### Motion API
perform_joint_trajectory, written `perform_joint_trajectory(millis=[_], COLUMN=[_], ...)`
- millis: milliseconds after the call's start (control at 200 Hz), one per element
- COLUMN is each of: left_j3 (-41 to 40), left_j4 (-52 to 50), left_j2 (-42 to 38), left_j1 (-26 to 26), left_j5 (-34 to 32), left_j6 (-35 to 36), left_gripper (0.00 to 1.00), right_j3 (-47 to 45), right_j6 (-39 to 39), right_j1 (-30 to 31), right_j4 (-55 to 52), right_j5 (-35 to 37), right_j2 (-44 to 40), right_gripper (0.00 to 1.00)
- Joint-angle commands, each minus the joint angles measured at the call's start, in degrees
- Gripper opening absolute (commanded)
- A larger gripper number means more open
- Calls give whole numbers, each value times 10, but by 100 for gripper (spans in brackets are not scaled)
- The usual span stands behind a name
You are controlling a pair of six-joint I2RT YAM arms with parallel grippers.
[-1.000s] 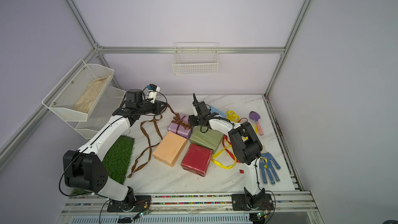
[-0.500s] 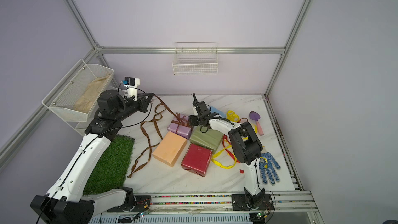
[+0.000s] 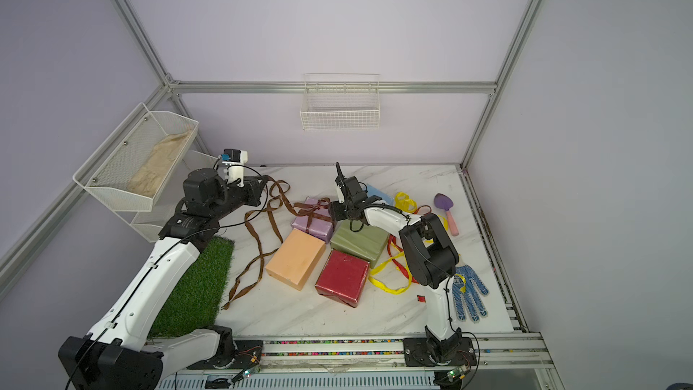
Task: Untie the ribbon bows on the gift boxes
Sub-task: Untie the ribbon from the gift box.
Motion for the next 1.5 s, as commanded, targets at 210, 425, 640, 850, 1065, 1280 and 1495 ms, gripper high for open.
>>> perform_joint_trajectory(millis=[210, 425, 640, 850, 1065, 1280, 1495], left_j3=[-24, -21, -4, 5, -12, -48, -67], left_j4=[2, 10, -27, -6, -12, -9, -4], left_j2=[88, 123, 148, 169, 183, 172, 174], left_j1=[31, 46, 46, 18, -43, -92, -120], left_j5=[-79, -89, -132, 96, 89, 52, 40], left_j6=[-60, -64, -48, 32, 56, 59, 54], left_gripper=[0, 44, 65, 62, 52, 51, 45], right_j3=[-25, -33, -34, -30, -26, -28, -23], right_j6=[-22, -30, -34, -25, -12, 0, 14], right_j1=[5, 11, 15, 19, 25, 25, 26], right_j4=[-68, -69, -68, -54, -42, -24, -3], right_j5=[-1, -5, -5, -16, -29, -43, -49], right_j2=[-53, -67, -71, -72, -79, -78, -65], right_gripper=[61, 61, 61, 59, 56, 51, 48])
